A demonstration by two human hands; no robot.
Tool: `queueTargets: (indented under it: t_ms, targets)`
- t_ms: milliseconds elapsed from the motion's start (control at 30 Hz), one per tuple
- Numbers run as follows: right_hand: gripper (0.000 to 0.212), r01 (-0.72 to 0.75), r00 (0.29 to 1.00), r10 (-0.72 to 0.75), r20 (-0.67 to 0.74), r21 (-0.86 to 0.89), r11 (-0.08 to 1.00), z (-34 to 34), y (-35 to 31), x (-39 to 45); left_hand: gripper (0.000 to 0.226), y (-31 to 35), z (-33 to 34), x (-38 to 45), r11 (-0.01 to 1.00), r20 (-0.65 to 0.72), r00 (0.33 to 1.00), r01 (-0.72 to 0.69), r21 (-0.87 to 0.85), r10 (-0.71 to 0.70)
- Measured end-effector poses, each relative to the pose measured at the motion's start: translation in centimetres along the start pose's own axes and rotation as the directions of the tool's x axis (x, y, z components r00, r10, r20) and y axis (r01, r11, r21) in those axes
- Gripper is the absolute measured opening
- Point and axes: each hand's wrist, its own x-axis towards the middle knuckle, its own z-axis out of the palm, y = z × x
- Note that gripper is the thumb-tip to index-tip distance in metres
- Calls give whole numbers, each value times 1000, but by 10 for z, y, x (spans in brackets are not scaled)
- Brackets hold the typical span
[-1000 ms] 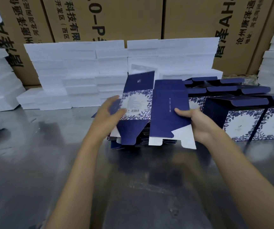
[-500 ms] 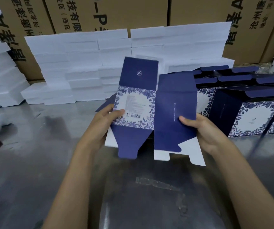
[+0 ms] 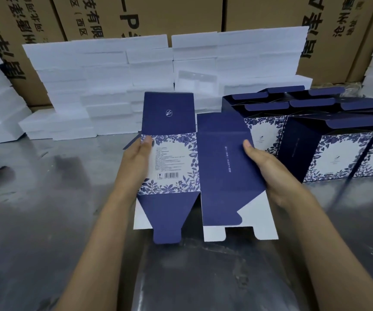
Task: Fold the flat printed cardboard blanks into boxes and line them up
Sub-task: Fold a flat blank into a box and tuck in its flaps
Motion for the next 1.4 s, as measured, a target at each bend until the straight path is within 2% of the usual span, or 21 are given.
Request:
queueTargets:
  t_ms: [100,233,300,333,367,433,533,600,700,800,900,967,1067,1167,1267,1400]
  targets:
    - [30,15,1000,-14,20,-52,999,-1,-1,-1,33,2,2,0,997,-57,997,-45,-58,41]
    - [26,115,982,-134,-134,-141,983,-1,-1,1,23,1,9,1,995,19,1000,-15,-97,17]
    - [28,122,971,-137,-197,-82,989,-1,-4,1,10,2,10,1,996,37,998,-39,-76,42]
    - [32,107,971,-111,-213,-33,994,-1,-5,1,15,2,11,1,996,36,997,-60,-66,62]
    - [38,85,978,-79,-194,26,996,-1,-7,0,20,2,12,1,995,27,997,-74,-71,76]
    - [47,61,997,-51,-66,168,984,-1,-9,-4,26,5,13,-1,993,-12,997,-72,-98,72]
    - [42,83,994,-103,36,364,928,1,-11,-7,28,10,17,-5,992,-10,1000,-3,-130,2]
    - [41,72,987,-130,92,467,882,3,-10,-7,33,13,16,-7,1000,-39,999,8,-25,-9]
    - [41,61,973,-165,161,509,858,9,-10,-5,28,19,13,-8,981,-50,990,-121,150,129]
    - [45,126,957,-217,191,400,908,12,-7,-2,29,28,12,-14,976,-76,980,-171,135,182]
    - [52,216,931,-268,247,220,951,17,-7,-3,44,33,15,-22,986,87,982,-165,-38,168]
    - [56,258,922,-281,267,119,959,21,-8,-4,58,35,16,-26,972,191,953,-227,-56,234]
    - [65,302,926,-304,225,41,952,28,-6,-3,64,38,17,-26,961,230,933,-268,-70,277]
    - [70,371,919,-361,161,-37,928,34,-2,-5,51,40,19,-27,948,202,926,-310,-77,319]
    - [65,447,895,-441,70,-152,882,41,3,-5,37,41,22,-29,943,132,935,-321,-83,330]
    - [64,506,838,-546,0,-375,777,49,12,1,48,43,24,-30,955,84,952,-291,-64,296]
